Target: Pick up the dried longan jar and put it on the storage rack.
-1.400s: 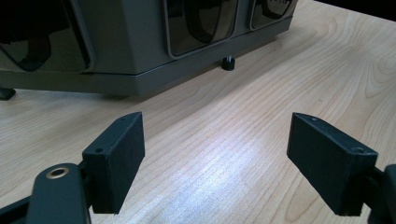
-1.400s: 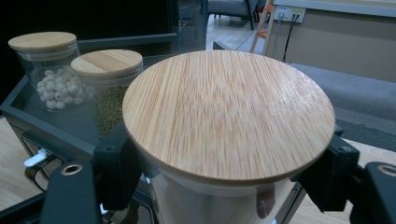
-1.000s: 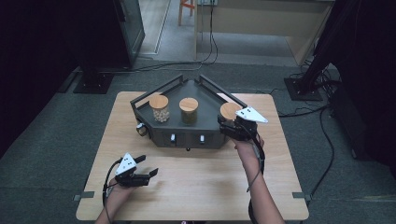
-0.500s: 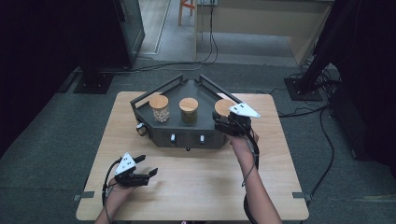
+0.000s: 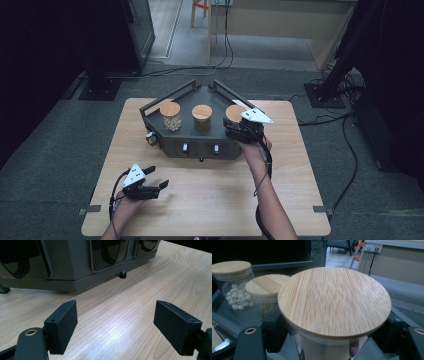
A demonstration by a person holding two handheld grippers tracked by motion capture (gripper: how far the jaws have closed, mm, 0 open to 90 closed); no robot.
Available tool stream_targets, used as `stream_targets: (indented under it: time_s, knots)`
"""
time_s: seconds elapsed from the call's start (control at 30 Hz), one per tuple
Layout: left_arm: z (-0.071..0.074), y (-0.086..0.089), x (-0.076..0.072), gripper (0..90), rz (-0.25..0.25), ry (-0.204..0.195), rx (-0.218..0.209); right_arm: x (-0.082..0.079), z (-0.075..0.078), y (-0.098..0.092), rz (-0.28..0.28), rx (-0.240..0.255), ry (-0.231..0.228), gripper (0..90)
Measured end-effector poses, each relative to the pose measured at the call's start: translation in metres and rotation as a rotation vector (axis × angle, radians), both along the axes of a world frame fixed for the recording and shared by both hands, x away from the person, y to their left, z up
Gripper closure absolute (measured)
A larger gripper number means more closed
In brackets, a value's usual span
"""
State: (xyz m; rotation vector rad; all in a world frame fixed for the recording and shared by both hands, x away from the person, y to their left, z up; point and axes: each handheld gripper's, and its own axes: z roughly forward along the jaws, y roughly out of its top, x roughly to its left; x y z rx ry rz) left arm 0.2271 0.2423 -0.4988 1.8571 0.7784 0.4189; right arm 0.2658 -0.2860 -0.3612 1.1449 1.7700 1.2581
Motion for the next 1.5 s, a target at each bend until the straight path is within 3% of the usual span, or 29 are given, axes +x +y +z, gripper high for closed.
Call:
stream_targets:
  time_s: [0.53, 1.5]
  knots:
    - [-0.001, 0.001, 0.000, 18.7, 0.003, 0.004, -0.004, 0.022, -0.012, 0.008, -0.008, 0.015, 0.023, 25.3]
    - [-0.001, 0.000, 0.001, 18.7, -0.002, 0.011, 0.000, 0.036, -0.025, 0.013, -0.047, 0.034, 0.065, 25.3]
